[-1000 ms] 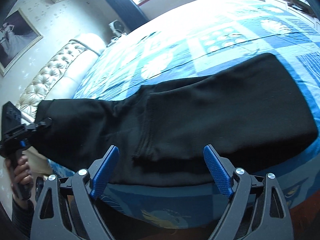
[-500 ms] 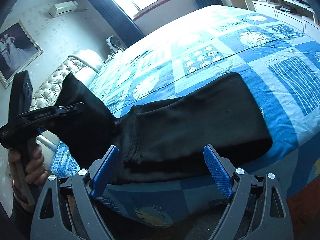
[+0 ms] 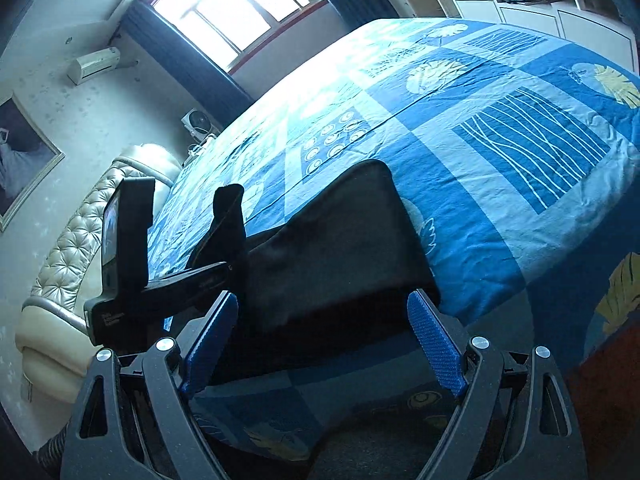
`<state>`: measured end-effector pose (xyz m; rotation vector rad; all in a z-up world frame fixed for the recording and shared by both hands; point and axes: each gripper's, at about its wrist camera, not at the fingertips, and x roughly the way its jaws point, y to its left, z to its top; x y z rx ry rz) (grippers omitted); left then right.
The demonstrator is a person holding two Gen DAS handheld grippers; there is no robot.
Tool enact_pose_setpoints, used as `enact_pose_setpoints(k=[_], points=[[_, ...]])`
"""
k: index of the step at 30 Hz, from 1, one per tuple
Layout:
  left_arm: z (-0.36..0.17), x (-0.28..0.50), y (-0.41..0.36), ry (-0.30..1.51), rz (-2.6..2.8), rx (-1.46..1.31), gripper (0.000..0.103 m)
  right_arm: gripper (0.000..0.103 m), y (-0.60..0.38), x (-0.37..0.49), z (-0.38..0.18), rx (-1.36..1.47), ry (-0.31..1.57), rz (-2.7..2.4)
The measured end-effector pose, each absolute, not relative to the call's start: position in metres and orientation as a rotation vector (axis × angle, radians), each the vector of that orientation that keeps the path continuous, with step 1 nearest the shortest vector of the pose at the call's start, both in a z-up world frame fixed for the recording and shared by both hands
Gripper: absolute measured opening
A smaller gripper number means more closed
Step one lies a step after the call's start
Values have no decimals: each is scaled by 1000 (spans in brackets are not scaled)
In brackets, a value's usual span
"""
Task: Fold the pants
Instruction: 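Fold the lifted leg over the pants with the left tool and release, then grasp the folded pants edge with the right tool and lift it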
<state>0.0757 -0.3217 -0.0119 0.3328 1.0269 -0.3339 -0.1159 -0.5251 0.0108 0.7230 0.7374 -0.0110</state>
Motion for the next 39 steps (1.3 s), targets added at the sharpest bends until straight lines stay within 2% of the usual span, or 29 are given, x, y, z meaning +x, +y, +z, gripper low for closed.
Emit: enact_pose_setpoints(k=[12,15,18,19,20,22,25,28,33,39], points=[[-31,69,-344,995,-261,392,12,86,-542,-123,-4,767,731,-29],[-30,64,-348,978,-260,418,14,86,-545,-123,-6,767,733,-35],[-23,56,-347,969,-330,370,30,86,-549,-125,-3,762,726,-48],[-19,52,-345,965,-358,346,40,86,-552,-126,-1,759,722,-54],[-15,46,-341,962,-405,314,46,86,-555,-127,0,760,717,-60],[-3,33,-328,961,-497,235,67,86,-559,-129,5,767,705,-60],[19,16,-289,928,-574,85,80,86,-559,-126,12,769,695,-15],[34,10,-240,871,-548,5,87,86,-547,-110,18,785,700,95],[36,16,-169,779,-377,74,88,86,-520,-50,13,773,781,259],[14,37,-102,847,-252,5,88,86,-503,21,-28,782,964,249]])
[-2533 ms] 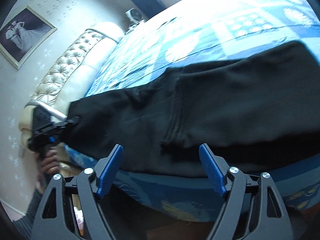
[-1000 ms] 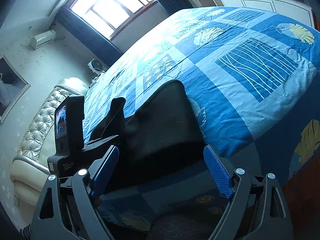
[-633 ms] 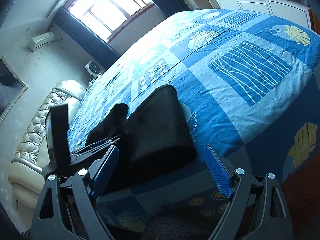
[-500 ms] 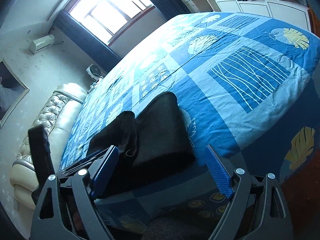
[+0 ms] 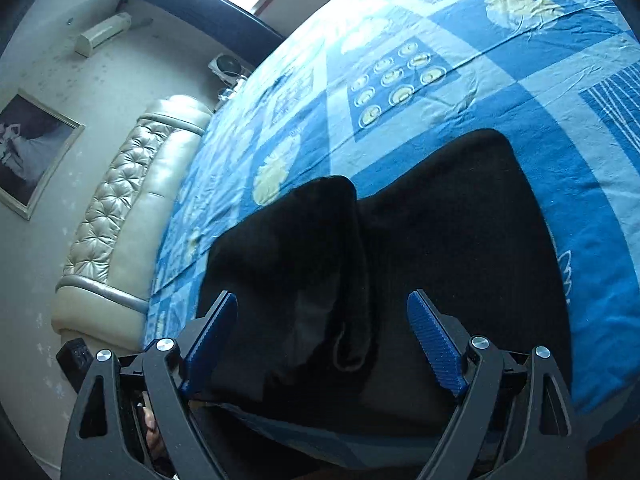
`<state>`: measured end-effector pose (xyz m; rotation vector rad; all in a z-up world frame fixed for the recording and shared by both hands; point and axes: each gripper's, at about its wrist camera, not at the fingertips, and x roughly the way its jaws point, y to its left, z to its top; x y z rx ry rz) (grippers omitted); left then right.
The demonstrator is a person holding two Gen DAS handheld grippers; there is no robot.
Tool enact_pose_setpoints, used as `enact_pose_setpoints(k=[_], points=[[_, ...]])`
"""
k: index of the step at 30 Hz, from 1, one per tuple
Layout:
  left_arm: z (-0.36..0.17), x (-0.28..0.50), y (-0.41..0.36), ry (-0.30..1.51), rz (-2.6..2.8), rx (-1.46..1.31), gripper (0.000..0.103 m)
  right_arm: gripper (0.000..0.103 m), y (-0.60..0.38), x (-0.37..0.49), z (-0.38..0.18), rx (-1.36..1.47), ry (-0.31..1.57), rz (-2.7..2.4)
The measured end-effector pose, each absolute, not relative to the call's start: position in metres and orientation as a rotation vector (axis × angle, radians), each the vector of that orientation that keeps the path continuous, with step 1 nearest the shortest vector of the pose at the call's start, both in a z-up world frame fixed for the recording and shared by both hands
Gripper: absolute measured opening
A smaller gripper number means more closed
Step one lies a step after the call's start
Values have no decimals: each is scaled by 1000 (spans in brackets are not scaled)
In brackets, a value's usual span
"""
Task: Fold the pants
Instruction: 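Grasp the folded pants edge with the right tool and lift it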
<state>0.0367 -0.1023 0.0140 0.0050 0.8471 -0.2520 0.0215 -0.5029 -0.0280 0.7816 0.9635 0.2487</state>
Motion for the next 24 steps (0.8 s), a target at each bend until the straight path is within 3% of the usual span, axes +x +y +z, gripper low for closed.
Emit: enact_pose_setpoints(k=[4,6,7,8,11,19,24], points=[[1,39,-74,887,-231,-78,88,84,-483,39,-44,788,1038,323],[-6,38,-68,907,-230,-108,88,64,-473,42,-48,789,1059,351],[-9,37,-67,918,-231,-119,88,43,-468,44,-52,787,1084,351],[-12,37,-66,928,-232,-128,88,29,-466,45,-54,776,1103,337],[-17,37,-64,947,-241,-142,88,16,-460,43,-48,704,1099,316],[-10,41,-76,945,-284,-166,88,12,-479,13,39,573,885,316],[-10,44,-105,958,-338,-155,89,12,-518,-1,46,549,876,243]])
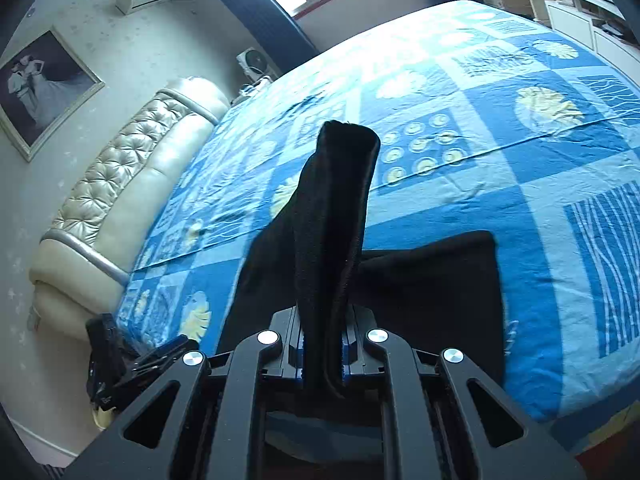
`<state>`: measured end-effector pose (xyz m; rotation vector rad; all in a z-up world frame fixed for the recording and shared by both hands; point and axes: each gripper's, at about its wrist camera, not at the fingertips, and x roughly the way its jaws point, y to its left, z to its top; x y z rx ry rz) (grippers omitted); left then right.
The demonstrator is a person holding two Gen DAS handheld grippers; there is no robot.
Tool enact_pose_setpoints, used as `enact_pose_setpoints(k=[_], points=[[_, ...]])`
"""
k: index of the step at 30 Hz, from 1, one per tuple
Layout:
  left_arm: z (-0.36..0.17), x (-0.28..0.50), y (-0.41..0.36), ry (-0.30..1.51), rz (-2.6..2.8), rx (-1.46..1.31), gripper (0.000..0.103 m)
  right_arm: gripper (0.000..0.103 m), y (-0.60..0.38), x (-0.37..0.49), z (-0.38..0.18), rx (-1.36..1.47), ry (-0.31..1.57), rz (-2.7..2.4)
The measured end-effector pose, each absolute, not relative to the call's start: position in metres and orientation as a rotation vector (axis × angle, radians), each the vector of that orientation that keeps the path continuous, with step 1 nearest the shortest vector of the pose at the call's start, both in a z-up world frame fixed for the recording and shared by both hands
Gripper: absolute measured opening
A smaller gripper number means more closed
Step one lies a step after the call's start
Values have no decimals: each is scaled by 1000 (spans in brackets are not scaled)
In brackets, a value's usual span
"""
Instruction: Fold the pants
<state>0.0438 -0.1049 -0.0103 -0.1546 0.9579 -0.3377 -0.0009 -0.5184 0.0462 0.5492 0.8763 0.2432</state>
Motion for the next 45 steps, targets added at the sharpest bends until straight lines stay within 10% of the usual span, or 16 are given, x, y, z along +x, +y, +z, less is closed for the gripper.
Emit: enact_pose_setpoints(k=[23,26,30,45], points=[[-62,60,-139,1044,-428,-144,101,13,-594,-19,-79,953,920,212],[-57,62,-119,1083,-478,-281,101,26,-598,-30,-66,965,910,211],[-36,57,-79,1032,-553,-440,101,73,-622,-63,-28,936,773,142],[-74,68,-125,1177,-703,-495,101,77,-594,-58,-72,989,892,216]])
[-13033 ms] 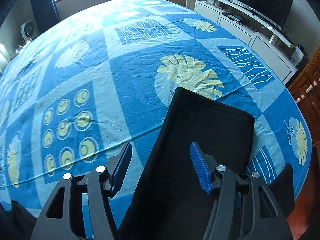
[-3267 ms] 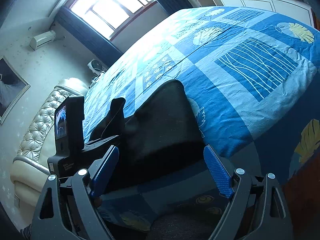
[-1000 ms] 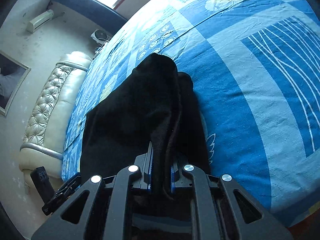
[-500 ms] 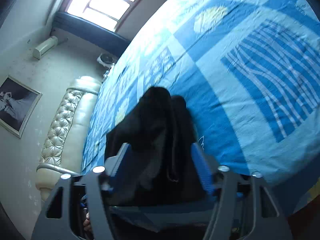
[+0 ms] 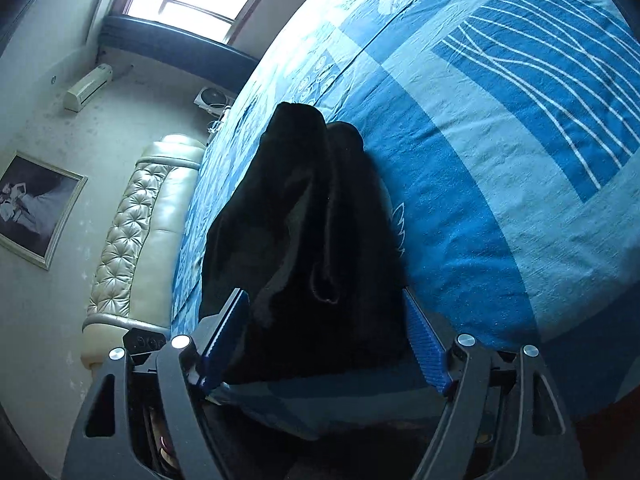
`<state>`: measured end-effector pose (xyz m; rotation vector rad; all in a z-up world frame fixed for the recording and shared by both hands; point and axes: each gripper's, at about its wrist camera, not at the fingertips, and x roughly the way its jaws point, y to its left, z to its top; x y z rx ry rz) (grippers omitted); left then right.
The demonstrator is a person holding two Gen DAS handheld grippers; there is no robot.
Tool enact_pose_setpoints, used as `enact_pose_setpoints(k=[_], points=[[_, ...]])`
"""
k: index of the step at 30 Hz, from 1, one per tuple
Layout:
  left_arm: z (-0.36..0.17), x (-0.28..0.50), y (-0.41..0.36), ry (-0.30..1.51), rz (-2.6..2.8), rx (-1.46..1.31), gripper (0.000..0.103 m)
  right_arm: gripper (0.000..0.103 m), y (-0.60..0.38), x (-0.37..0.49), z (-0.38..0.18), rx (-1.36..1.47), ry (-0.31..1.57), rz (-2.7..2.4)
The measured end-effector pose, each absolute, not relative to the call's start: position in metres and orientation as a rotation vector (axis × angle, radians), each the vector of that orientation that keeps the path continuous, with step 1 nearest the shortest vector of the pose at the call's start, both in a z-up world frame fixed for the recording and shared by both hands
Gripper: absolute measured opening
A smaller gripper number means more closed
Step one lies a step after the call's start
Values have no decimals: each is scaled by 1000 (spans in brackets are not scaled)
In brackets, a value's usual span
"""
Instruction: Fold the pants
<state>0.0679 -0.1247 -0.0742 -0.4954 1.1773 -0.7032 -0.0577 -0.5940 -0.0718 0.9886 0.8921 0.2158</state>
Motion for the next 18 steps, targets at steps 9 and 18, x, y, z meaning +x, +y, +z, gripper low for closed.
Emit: enact_pose_setpoints(k=[9,18], points=[[-77,69,-142,1187,-703,-497,101,78,-593,-57,-84,1039,876,246],[-70,68,-162,1186,-636,-349,65,54,-589,-56,-85,975,886,206]])
